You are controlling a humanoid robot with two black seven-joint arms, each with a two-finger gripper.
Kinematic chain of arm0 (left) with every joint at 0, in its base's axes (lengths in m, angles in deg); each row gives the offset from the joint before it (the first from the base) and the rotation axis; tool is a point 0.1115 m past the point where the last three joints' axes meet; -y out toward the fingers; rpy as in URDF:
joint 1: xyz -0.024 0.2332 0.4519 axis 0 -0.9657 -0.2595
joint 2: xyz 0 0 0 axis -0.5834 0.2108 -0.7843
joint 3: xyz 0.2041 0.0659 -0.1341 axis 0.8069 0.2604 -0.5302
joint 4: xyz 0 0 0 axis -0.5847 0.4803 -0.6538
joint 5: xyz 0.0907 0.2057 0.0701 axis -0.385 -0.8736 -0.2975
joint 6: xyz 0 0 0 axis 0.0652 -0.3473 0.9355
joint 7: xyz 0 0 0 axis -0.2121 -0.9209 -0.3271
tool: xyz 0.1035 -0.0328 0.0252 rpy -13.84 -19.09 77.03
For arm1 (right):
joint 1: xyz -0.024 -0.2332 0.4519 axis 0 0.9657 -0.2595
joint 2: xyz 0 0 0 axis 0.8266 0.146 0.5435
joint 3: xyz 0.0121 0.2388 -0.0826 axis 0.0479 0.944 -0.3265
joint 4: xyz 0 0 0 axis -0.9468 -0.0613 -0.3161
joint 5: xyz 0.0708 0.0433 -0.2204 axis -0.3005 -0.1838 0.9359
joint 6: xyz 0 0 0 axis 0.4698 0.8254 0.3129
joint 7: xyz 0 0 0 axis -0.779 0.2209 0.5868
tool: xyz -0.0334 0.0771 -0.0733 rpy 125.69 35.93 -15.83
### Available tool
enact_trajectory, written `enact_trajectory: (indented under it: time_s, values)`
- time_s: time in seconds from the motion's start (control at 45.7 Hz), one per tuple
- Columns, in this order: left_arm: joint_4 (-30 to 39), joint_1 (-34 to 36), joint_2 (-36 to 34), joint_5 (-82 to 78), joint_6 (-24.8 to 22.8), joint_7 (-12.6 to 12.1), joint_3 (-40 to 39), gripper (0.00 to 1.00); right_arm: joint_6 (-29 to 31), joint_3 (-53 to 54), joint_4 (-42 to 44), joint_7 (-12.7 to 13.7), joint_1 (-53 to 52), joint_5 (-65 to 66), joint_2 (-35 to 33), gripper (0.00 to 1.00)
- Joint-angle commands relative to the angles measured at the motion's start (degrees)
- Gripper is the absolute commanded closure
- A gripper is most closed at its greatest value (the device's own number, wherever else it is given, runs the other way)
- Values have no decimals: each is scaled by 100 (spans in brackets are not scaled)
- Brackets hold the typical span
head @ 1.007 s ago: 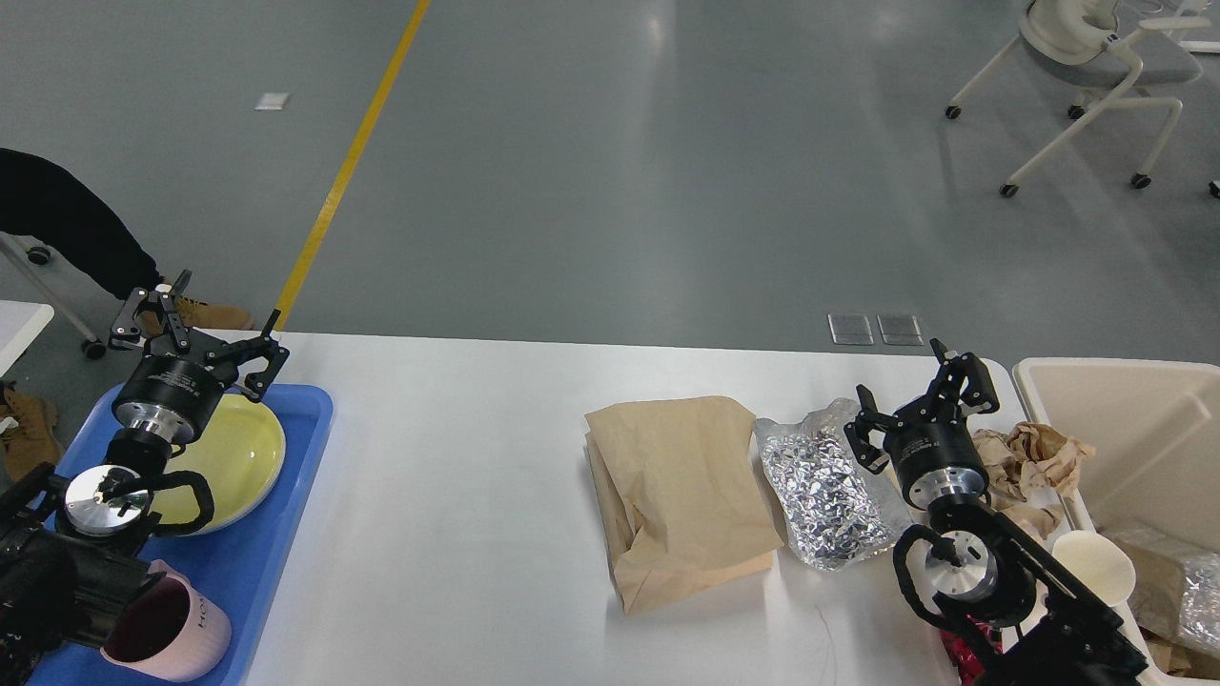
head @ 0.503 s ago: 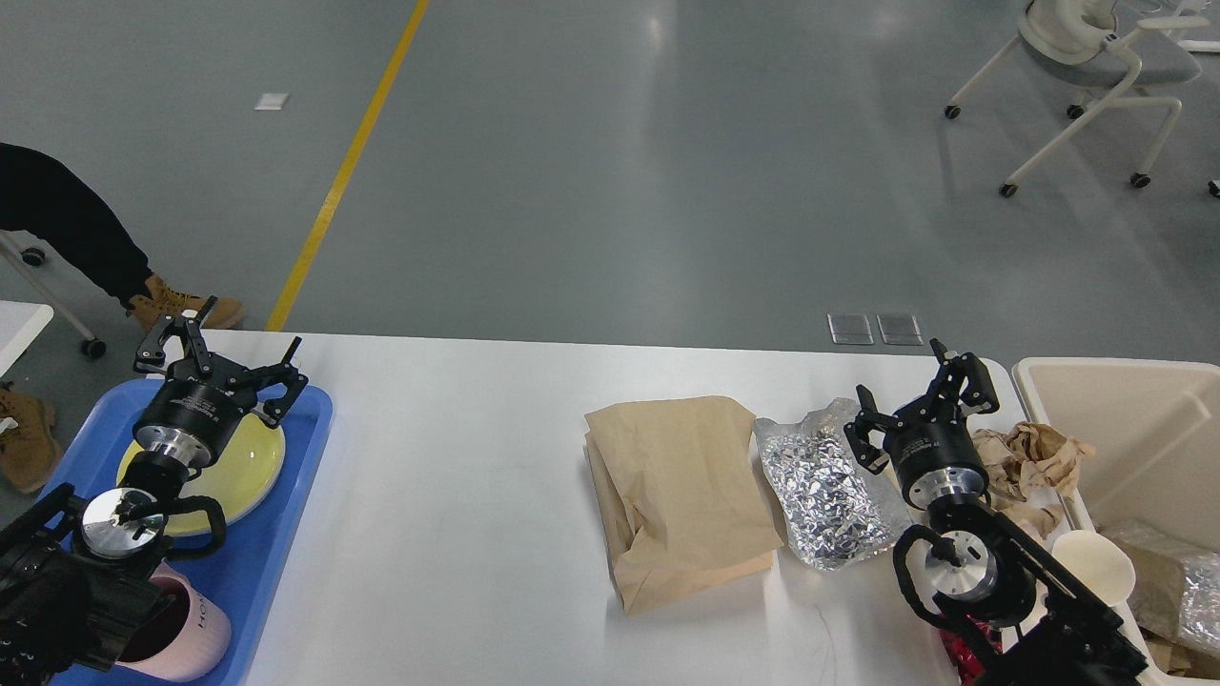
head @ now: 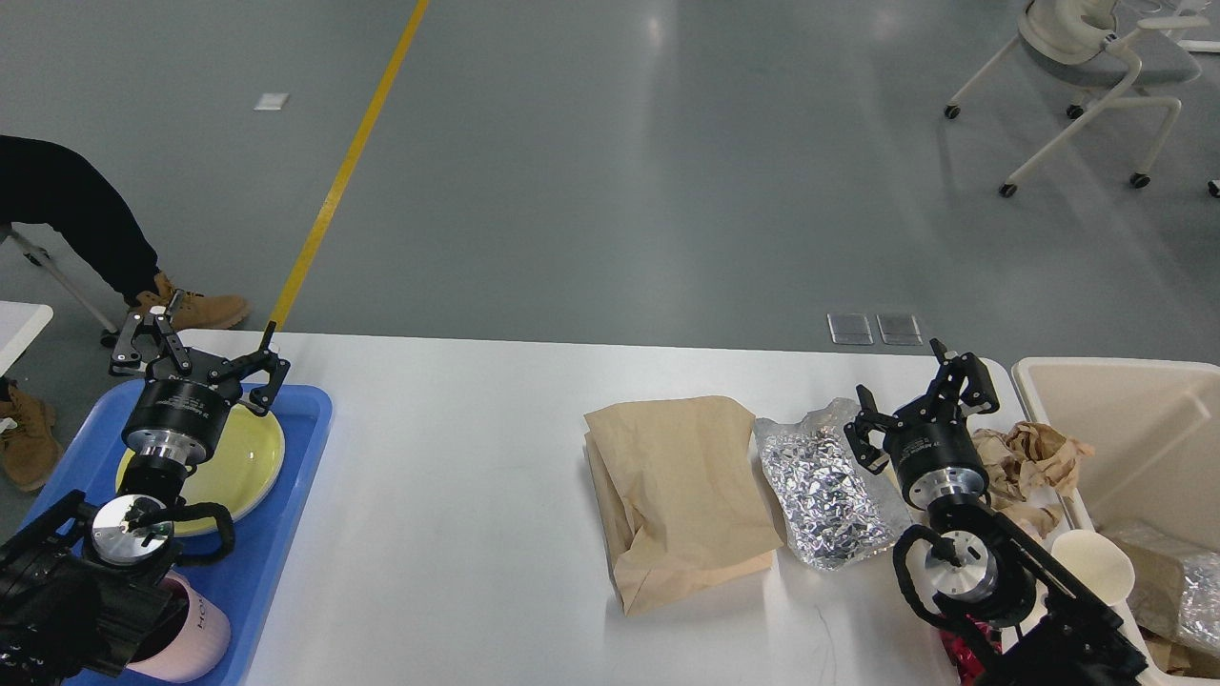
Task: Tidy desktop
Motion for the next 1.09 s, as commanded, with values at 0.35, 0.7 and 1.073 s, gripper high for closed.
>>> enact_trajectory:
  time_s: [0.35, 0.7, 1.073]
  values:
    - [-5, -20, 6, 9, -25, 261, 14, 4, 0, 0, 0, -4, 0, 0, 0, 0]
    - [-5, -20, 6, 9, -25, 261, 23, 4, 0, 0, 0, -4, 0, 8, 0, 0]
    - [4, -20, 6, 0, -25, 261, 14, 4, 0, 0, 0, -4, 0, 0, 0, 0]
